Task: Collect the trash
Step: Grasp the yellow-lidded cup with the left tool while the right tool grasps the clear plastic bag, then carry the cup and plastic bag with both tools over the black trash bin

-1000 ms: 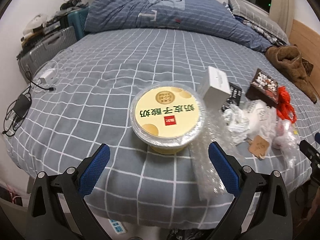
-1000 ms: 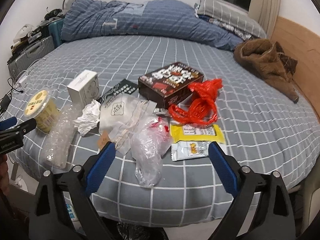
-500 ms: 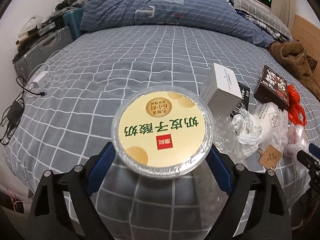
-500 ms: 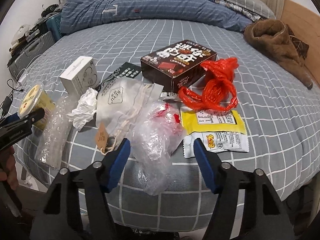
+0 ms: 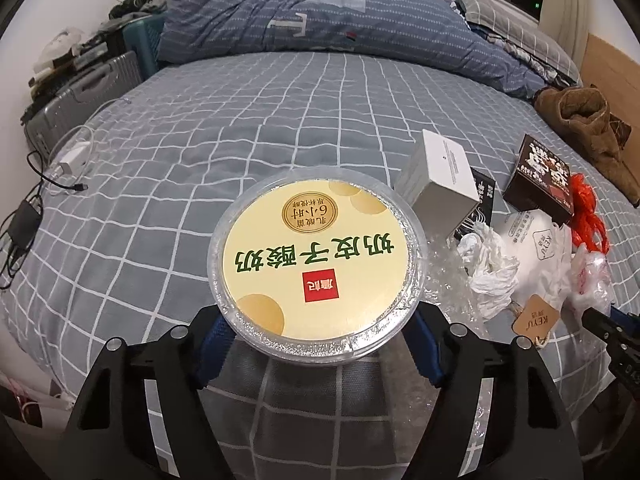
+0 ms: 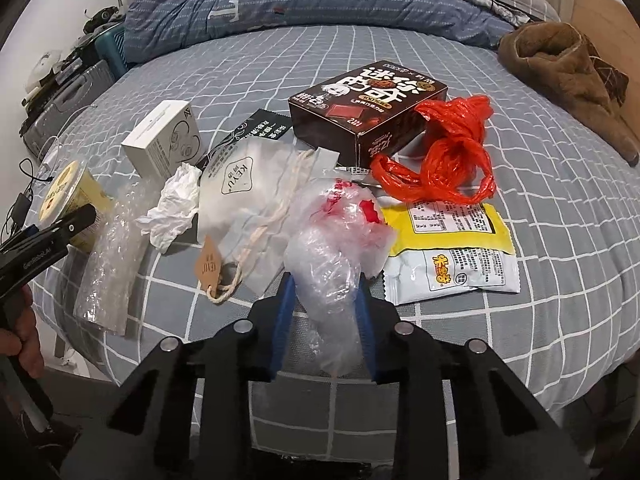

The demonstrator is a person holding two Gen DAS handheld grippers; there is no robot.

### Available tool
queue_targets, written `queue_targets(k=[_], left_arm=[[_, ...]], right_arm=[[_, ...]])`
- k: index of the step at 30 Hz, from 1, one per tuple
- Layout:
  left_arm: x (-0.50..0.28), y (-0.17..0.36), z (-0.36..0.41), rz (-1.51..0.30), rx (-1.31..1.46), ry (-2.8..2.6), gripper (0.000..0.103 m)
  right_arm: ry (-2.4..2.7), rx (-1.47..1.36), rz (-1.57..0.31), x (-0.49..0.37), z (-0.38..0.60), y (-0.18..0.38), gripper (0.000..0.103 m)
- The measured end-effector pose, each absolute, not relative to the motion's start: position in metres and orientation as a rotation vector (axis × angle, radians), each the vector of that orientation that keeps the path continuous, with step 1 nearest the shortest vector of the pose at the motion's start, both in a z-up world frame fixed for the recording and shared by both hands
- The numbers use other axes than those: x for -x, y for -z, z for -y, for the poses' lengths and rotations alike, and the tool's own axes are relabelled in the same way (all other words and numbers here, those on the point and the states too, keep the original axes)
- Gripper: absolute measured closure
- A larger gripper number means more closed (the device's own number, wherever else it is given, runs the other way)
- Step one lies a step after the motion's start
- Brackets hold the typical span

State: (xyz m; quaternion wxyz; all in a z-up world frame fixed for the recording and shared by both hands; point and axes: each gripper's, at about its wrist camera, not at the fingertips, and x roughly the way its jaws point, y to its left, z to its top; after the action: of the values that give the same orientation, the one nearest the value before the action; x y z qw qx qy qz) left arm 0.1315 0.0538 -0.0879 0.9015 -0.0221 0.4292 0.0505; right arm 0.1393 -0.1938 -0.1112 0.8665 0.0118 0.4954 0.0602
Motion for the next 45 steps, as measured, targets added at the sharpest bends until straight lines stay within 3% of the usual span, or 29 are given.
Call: queue_targets(k=[45], left_arm=[[-0.036,0.025,-0.011,-0.806,0.029,-0.041,0.031]], right_arm=[[-0.145,-0.005,-0.899,-0.063,0.190,0.053,0.075]])
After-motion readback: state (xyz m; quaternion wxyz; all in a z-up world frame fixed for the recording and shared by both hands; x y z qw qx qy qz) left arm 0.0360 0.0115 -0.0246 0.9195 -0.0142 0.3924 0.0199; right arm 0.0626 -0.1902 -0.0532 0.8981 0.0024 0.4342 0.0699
